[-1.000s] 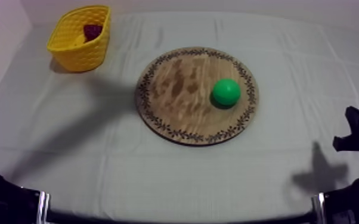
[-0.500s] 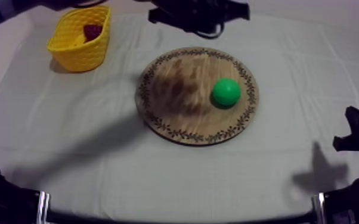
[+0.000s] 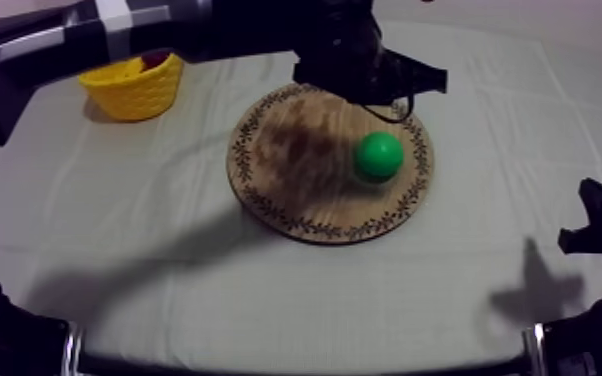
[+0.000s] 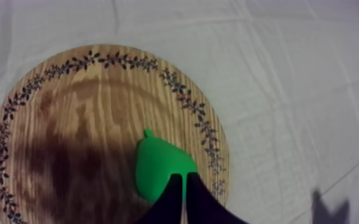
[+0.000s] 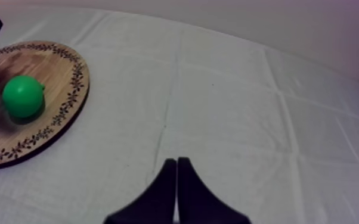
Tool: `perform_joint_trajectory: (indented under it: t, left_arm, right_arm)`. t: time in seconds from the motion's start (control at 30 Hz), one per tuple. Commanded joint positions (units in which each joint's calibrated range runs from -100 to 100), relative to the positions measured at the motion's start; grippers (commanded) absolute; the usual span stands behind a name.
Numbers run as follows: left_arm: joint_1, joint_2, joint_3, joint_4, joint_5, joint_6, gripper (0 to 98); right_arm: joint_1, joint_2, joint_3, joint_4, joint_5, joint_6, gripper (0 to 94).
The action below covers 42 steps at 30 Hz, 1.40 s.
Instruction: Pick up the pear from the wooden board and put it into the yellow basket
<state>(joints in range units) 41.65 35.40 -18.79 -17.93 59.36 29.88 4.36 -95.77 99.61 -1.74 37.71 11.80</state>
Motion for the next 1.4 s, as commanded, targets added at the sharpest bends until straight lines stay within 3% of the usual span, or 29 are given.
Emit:
perform_joint_trajectory:
  t: [0.0, 0.1, 0.37, 0.57, 0.77, 1.13, 1.37]
  left_arm:
    - [-0.09, 0.67, -1.14, -0.06, 0.18, 0.00, 0.1]
    - [-0.38, 1.39, -2.42, -0.19, 0.38, 0.15, 12.4]
    - [-1.08, 2.13, -3.50, 0.60, 1.71, 0.05, 67.8]
    - [-1.67, 1.94, -5.38, 2.05, 5.72, -0.41, 89.5]
    - [-1.91, 1.80, -7.55, 3.44, 10.28, -0.30, 95.6]
    - [-2.53, 3.84, -9.27, 6.00, 13.22, -1.22, 96.5]
    - [-2.73, 8.38, -16.10, 7.63, 19.29, -1.68, 96.7]
  right_arm:
    - [0.00, 0.01, 0.05, 0.01, 0.03, 0.04, 0.5]
    - [0.00, 0.01, 0.05, 0.01, 0.03, 0.04, 0.5]
    - [0.00, 0.01, 0.05, 0.01, 0.03, 0.05, 0.5]
    - [0.00, 0.01, 0.05, 0.01, 0.03, 0.05, 0.5]
    - [0.00, 0.01, 0.05, 0.01, 0.03, 0.05, 0.5]
    - [0.00, 0.01, 0.05, 0.01, 0.03, 0.05, 0.5]
    - [0.00, 0.01, 0.05, 0.01, 0.03, 0.05, 0.5]
